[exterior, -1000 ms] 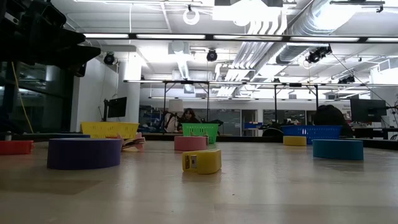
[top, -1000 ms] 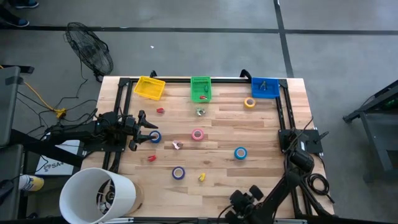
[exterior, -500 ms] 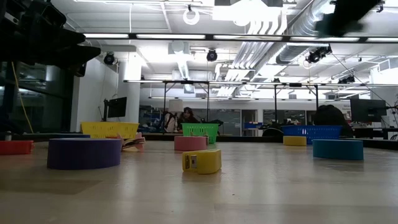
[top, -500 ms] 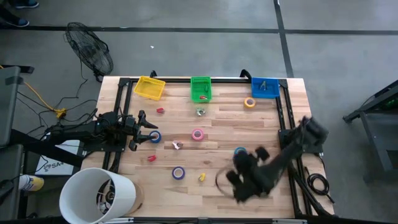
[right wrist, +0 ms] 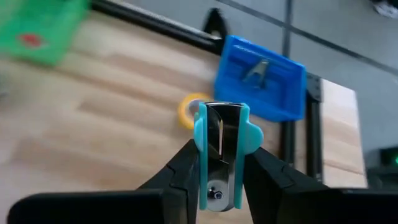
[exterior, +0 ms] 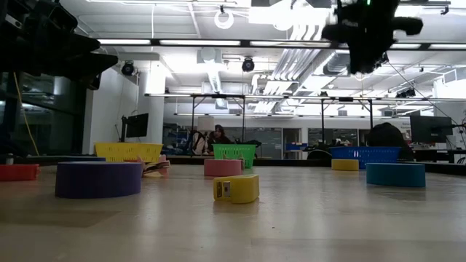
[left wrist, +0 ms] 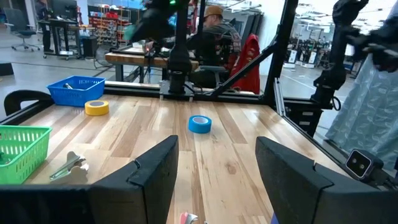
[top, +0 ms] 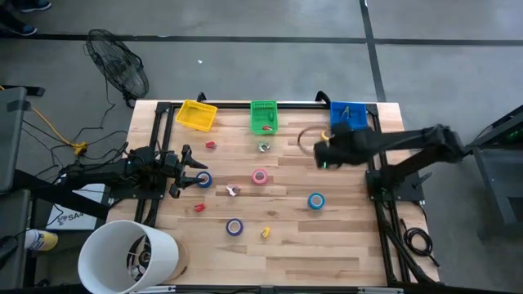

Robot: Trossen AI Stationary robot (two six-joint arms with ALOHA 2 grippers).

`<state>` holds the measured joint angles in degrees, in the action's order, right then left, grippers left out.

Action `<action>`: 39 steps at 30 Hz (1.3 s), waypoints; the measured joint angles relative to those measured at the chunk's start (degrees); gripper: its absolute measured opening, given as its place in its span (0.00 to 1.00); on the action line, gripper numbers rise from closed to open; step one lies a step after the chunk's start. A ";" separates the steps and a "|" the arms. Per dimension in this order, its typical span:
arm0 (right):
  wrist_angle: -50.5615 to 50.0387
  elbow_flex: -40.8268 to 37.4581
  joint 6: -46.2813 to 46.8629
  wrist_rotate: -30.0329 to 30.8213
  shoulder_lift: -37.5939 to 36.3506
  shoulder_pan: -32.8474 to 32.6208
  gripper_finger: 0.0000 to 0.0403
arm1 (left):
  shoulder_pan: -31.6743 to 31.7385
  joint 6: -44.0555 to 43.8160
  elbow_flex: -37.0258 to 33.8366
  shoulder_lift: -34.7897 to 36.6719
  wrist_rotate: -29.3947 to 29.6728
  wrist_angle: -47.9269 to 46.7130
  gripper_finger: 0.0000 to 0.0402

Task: Pick and place Stapler, Stapler remover, tape
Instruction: Put the light blue staple remover into the blue basket

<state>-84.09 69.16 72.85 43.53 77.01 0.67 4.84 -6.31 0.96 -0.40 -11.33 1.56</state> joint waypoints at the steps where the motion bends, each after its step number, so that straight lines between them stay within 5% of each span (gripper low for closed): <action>1: 1.98 -1.73 -2.43 -0.15 -1.41 3.01 0.21 | 0.00 0.00 0.02 0.00 0.00 0.00 0.53; 13: 36.57 -14.77 -46.62 -10.95 -5.93 31.00 0.21 | 0.00 0.00 0.00 0.00 0.00 0.00 0.53; 22: 45.09 -15.71 -70.35 -21.66 -1.59 45.66 0.21 | 0.01 0.00 0.01 0.02 -0.01 -0.01 0.53; 39: 47.59 -15.71 -75.45 -16.42 13.60 55.46 0.22 | 0.01 0.00 0.01 0.00 0.00 0.00 0.53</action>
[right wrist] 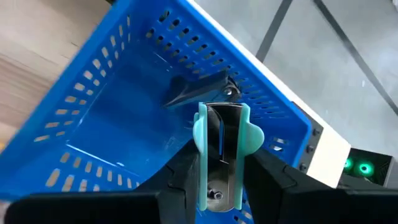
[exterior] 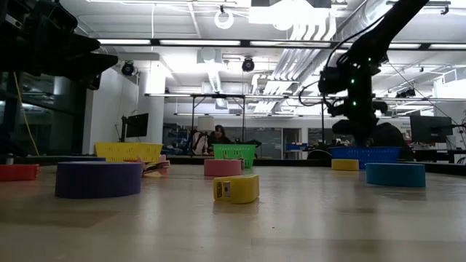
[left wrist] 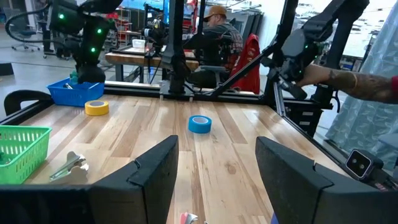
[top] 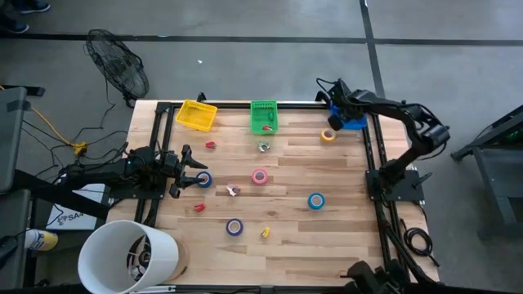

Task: Pick and place Stapler, Stapler remover, tape
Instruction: Put the light blue staple remover into the blue basket, then put the blue tape into the yellow basket

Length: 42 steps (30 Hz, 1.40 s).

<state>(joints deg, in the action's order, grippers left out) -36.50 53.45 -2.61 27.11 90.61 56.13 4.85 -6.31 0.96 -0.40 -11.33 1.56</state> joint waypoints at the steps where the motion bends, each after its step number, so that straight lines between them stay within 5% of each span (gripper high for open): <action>1: 0.18 0.00 -0.27 -0.12 0.46 0.21 0.22 | -0.01 0.00 0.00 0.00 0.00 -0.01 0.53; 16: 1.26 0.02 -2.32 -0.50 1.09 0.53 0.30 | -0.01 0.00 0.01 0.00 0.00 0.00 0.53; 33: 2.54 0.04 -2.28 -0.70 1.09 0.47 0.51 | 0.01 -3.02 -0.01 0.01 -0.02 -0.02 0.53; 42: 3.03 0.04 -1.93 -1.02 -0.86 0.22 0.53 | -0.01 -2.99 0.01 0.00 -0.02 0.00 0.53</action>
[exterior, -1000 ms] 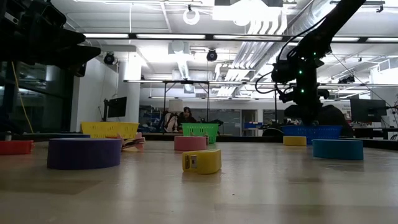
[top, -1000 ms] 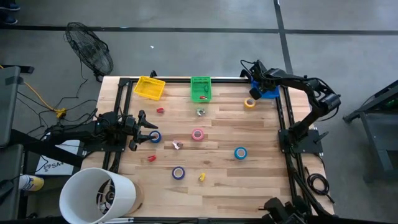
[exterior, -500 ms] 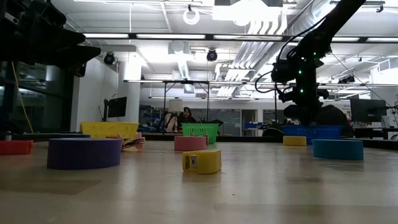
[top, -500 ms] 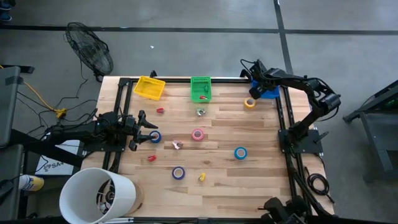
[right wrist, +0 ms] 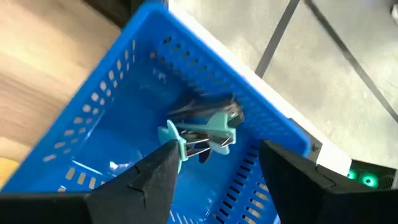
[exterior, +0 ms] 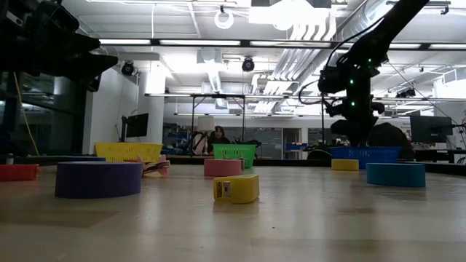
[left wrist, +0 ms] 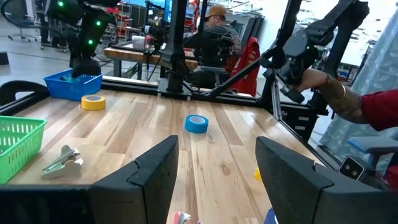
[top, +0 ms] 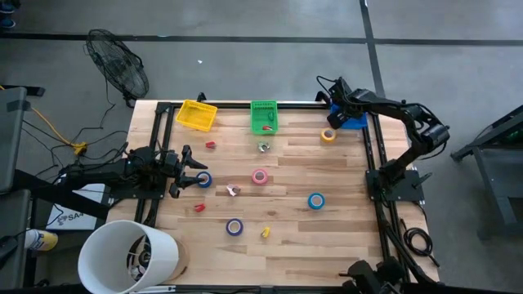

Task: Pick and place Stapler, Stapler remover, tape
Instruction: Put the blue tape into the yellow basket

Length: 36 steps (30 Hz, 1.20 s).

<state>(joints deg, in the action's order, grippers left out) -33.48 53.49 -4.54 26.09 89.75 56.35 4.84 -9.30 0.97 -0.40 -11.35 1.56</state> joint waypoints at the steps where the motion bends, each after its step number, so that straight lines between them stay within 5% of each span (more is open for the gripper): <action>1: 0.16 0.00 0.00 0.08 -0.71 -0.17 0.53 | 0.02 -0.02 0.00 0.02 0.00 0.00 0.53; 11: -0.63 0.02 0.03 -1.09 -10.22 -2.20 0.53 | 0.00 1.60 0.00 0.02 1.88 1.71 0.53; 17: -2.62 0.02 0.68 -10.00 -16.03 -6.20 0.53 | 0.02 1.55 0.00 0.02 1.88 1.64 0.53; 25: -8.24 0.02 -0.43 -21.23 -21.03 -17.03 0.53 | 0.01 1.53 0.00 0.01 3.56 1.66 0.53; 36: -18.93 0.02 0.91 -24.56 -21.63 -34.56 0.53 | 0.02 1.19 0.00 0.02 10.70 -1.47 0.53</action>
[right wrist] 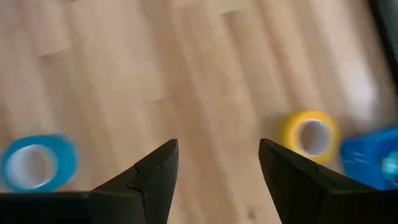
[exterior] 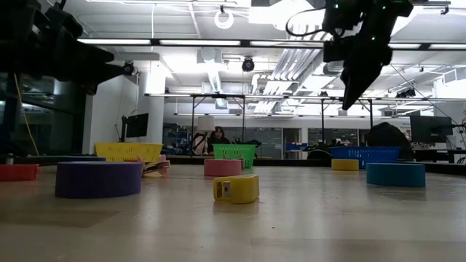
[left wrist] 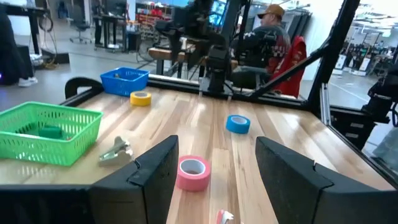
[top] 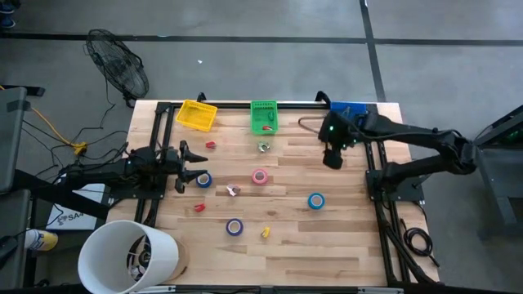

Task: Pick and place Stapler, Stapler remover, tape
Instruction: Put the blue tape into the yellow basket

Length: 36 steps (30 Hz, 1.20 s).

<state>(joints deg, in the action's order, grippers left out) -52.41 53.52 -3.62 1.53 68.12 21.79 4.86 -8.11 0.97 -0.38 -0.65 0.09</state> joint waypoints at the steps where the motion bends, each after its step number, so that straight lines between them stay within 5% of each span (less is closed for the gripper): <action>1: -0.16 0.00 0.60 -0.95 0.00 -1.52 0.53 | 0.00 -0.11 -0.01 -0.02 0.01 -0.04 0.53; 8: 0.26 -0.15 2.98 -3.08 0.02 -12.35 0.53 | 0.00 -0.12 -0.02 0.00 0.23 -0.04 0.53; 14: 10.49 -7.95 3.84 -2.41 0.04 -19.66 0.53 | 0.00 -0.14 0.00 0.00 0.32 -0.04 0.53; 24: 20.37 -18.53 14.83 -2.91 0.04 -26.70 0.52 | 0.00 -0.14 0.00 -0.01 0.38 -0.06 0.53; 36: 27.84 -19.98 22.10 -0.94 0.04 -34.62 0.52 | 0.00 -0.14 0.00 0.00 0.89 -0.10 0.53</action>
<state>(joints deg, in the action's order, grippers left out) -24.57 33.54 18.48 0.59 68.16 -12.83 4.86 -8.25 0.97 -0.38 0.23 0.00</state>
